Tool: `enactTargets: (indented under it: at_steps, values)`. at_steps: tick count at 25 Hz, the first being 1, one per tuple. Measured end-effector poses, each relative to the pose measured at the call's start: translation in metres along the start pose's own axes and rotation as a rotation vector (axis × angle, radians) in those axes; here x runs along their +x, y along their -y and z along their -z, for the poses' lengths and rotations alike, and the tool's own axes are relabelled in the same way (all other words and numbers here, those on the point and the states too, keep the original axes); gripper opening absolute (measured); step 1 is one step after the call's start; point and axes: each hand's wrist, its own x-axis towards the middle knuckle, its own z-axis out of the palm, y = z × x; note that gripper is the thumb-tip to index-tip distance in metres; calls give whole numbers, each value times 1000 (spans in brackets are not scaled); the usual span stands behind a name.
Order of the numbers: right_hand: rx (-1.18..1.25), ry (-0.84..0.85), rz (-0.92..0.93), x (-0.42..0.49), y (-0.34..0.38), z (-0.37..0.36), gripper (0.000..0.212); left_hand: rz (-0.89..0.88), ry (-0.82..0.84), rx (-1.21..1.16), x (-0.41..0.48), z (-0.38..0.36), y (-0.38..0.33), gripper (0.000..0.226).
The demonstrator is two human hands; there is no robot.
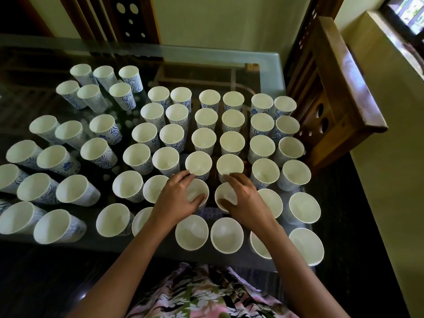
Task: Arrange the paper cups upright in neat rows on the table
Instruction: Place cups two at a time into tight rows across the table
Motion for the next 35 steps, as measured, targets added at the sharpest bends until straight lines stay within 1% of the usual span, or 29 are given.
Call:
enactTargets:
  at_steps: [6, 10, 17, 22, 25, 29, 35]
  values:
    - [-4, -98, -65, 38, -4, -3, 59, 33, -20, -21, 38, 4, -1, 61]
    - [-10, -88, -94, 54, -4, -2, 60, 36, 7, -6, 56, -1, 1, 63]
    - [-14, -90, -126, 60, -7, -4, 57, 35, 1, -17, 64, -5, 3, 61]
    - [-22, -92, -140, 61, -10, 0, 63, 21, 0, -17, 67, -4, 4, 60]
    - [-2, -105, -159, 62, -9, 1, 66, 12, 1, -24, 68, -4, 3, 60]
    - [45, -116, -211, 67, -8, 1, 65, 6, 13, -29, 70, -5, 1, 60]
    - [67, -101, -216, 68, -10, 4, 64, 9, 11, -34, 72, -6, 1, 60]
